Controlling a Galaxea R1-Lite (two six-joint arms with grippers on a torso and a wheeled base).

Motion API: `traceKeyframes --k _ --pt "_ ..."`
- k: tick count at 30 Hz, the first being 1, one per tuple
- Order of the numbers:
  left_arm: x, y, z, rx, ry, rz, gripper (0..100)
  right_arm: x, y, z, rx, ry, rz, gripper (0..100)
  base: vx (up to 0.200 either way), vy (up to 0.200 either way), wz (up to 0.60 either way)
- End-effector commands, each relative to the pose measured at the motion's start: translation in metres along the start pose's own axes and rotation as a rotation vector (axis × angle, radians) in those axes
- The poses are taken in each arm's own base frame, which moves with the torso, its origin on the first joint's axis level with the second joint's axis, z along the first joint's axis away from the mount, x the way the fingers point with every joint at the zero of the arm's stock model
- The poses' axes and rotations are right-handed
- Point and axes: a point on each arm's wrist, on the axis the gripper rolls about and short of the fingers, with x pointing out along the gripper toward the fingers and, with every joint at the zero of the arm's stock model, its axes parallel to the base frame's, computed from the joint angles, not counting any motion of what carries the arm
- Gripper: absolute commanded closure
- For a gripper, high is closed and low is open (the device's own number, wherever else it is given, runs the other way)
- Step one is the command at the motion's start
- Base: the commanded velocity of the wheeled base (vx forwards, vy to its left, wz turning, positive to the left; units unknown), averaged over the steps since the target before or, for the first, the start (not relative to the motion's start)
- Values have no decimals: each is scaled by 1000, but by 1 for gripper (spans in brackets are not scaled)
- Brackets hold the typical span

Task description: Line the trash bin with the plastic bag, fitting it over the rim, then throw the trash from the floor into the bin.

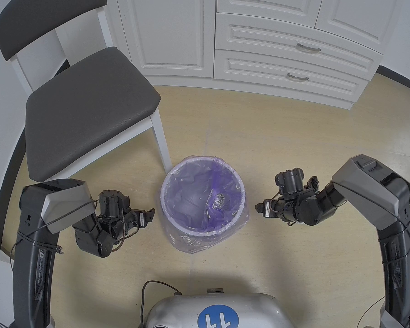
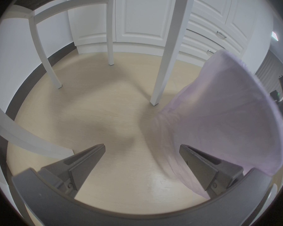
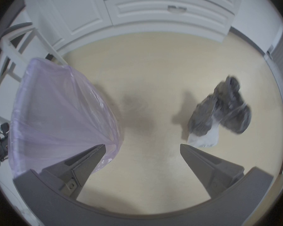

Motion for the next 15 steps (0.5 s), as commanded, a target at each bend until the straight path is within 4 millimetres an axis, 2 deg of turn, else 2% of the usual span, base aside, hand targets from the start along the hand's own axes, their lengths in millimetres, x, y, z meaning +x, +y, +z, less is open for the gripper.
traceKeyframes --k 1,2,3,4,8,12,15 --pt "-42 4 27 -1 -56 -32 0 -52 -11 20 -86 -122 31 0 0 0 0" --pt "-42 4 27 -1 -56 -32 0 -52 -11 20 -86 -122 31 0 0 0 0" --pt "-53 4 32 -1 -67 -46 0 -67 -11 22 -111 -147 40 0 0 0 0" --pt "-58 4 33 0 -75 -52 0 -75 -10 21 -127 -149 45 0 0 0 0" --pt "-68 4 32 0 -87 -54 0 -94 -5 19 -164 -152 61 0 0 0 0" --pt "-63 11 29 10 -84 -34 0 -108 1 18 -175 -193 86 0 0 0 0" --pt "-46 23 27 54 -95 -4 0 -119 4 16 -207 -237 98 0 0 0 0"
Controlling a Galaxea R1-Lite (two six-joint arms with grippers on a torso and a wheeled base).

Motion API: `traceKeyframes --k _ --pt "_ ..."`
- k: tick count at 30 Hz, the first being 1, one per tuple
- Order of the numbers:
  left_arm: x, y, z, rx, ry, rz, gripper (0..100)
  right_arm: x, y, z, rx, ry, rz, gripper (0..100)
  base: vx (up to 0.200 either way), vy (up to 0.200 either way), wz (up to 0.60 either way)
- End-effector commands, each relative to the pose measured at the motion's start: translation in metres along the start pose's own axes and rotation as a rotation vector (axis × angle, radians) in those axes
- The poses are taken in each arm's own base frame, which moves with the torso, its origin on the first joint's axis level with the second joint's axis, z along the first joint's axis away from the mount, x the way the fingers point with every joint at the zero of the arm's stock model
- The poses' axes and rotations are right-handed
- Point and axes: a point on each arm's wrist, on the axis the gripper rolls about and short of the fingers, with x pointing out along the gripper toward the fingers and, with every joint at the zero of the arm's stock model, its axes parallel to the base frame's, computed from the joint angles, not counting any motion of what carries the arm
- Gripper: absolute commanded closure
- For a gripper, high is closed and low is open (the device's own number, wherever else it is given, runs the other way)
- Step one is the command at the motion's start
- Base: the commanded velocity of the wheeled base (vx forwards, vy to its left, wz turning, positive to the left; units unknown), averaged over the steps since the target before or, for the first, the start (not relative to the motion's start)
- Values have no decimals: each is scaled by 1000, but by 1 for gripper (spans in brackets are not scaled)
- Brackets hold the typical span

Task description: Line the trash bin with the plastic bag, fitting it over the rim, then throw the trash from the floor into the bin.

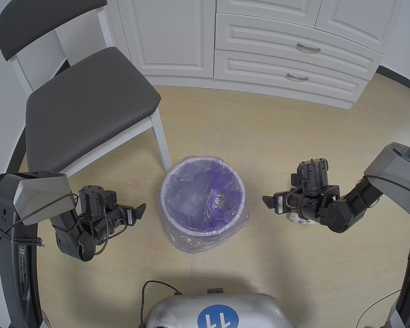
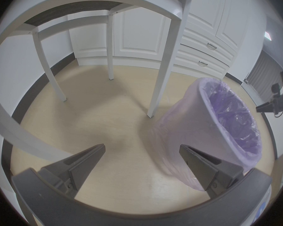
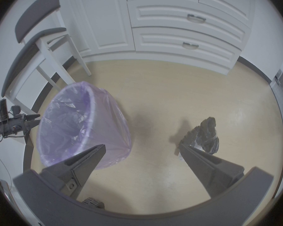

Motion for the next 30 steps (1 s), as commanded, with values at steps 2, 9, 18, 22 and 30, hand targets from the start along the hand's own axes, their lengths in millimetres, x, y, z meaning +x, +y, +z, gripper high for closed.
traceKeyframes --k 2,9,18,22,30 --pt "26 16 -3 42 -20 36 0 -29 6 9 -51 -82 25 0 0 0 0" --pt "70 17 -3 56 43 44 0 -31 3 16 -48 -136 19 0 0 0 0" --pt "142 11 -15 76 121 88 0 -41 -12 32 -18 -223 -7 0 0 0 0" --pt "159 5 -22 132 139 75 0 -42 -18 35 -10 -230 -22 0 0 0 0" --pt "163 -13 -22 140 141 37 0 -45 -28 40 0 -246 -38 0 0 0 0"
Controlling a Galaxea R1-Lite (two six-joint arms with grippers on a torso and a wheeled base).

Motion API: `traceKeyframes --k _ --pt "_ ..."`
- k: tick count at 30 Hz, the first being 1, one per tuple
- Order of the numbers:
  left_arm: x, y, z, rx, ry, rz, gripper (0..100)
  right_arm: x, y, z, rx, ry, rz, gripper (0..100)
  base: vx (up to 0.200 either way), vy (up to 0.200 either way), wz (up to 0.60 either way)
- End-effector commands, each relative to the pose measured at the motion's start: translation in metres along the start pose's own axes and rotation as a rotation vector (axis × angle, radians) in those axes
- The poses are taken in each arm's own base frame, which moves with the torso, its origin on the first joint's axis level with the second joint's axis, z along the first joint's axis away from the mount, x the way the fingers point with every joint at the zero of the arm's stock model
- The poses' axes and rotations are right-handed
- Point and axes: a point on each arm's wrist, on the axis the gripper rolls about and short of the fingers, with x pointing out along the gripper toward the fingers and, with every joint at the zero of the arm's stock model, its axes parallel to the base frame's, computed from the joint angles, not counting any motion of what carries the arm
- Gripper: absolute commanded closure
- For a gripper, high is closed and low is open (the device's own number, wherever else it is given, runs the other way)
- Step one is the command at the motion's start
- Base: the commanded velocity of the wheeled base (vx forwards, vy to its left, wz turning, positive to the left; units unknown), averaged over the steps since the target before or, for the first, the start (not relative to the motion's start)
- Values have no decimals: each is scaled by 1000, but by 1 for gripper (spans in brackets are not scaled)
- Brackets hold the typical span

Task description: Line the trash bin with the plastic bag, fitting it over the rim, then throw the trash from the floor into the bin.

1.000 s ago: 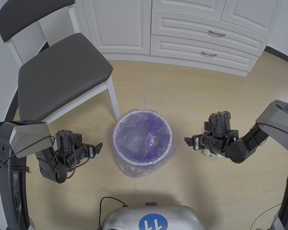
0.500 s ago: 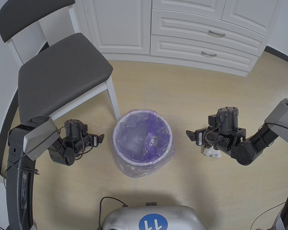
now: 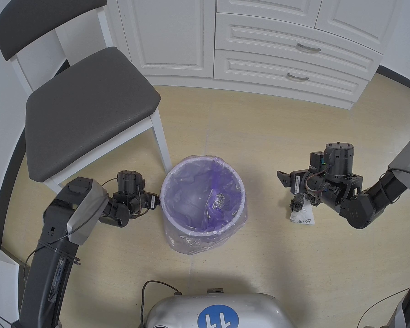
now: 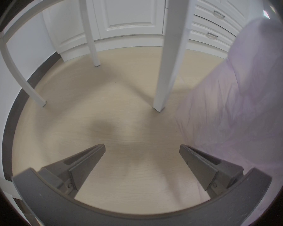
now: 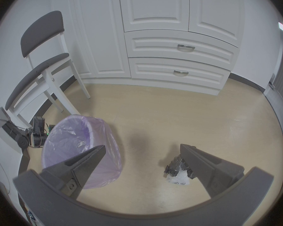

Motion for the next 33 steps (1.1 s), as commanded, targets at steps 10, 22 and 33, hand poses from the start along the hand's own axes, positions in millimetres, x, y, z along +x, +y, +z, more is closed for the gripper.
traceKeyframes --k 10,22,33 --pt "4 -19 -11 -45 6 -26 0 -12 -11 13 12 -38 -20 0 0 0 0" --pt "-66 12 3 -30 16 5 0 -38 -22 29 20 -82 -35 0 0 0 0" --pt "-168 1 -30 74 37 -129 0 -73 -34 41 4 -129 -35 0 0 0 0"
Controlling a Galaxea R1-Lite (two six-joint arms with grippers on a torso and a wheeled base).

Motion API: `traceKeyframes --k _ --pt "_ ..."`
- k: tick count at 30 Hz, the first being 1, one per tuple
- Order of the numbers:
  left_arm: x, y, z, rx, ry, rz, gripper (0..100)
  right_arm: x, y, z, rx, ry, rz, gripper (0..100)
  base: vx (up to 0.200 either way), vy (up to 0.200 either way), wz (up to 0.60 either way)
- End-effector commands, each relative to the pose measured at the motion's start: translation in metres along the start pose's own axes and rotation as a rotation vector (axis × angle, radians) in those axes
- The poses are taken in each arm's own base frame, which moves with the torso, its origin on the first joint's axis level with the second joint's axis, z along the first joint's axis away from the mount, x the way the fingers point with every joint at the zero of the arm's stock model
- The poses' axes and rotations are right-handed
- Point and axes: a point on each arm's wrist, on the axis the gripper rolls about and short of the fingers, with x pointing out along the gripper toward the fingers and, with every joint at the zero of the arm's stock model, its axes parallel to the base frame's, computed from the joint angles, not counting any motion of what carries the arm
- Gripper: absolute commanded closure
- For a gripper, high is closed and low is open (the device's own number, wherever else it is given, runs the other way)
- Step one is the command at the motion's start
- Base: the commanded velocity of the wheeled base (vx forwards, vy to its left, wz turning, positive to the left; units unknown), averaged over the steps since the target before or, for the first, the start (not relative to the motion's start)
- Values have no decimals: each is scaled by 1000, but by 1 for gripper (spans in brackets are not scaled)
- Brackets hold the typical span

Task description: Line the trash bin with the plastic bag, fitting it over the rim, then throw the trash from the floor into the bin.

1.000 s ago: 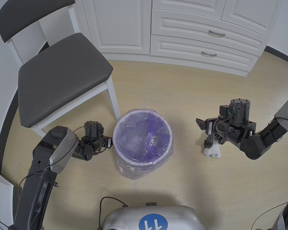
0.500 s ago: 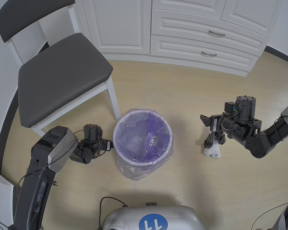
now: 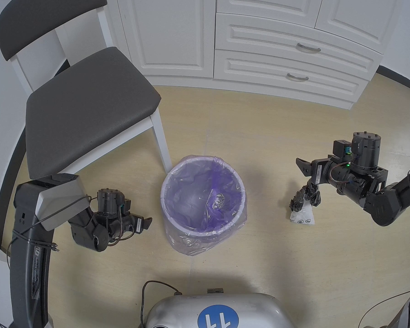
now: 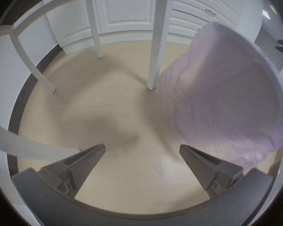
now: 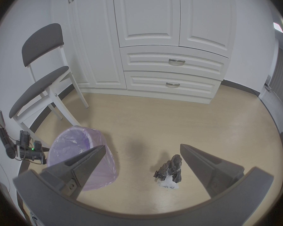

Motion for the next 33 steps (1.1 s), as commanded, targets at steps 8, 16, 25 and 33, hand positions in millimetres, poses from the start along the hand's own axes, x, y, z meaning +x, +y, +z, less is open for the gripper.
traceKeyframes --k 8,16,25,33 --pt "-109 -53 -22 138 -84 -250 0 -30 -7 12 -14 -36 15 0 0 0 0" --pt "-121 -80 -32 184 -89 -324 0 -26 -7 7 -17 -14 11 0 0 0 0" --pt "-67 -95 -49 131 -102 -256 0 -18 -6 -1 -20 10 8 0 0 0 0" --pt "-25 -105 -36 62 -161 -228 0 -15 -8 -4 -28 21 2 0 0 0 0"
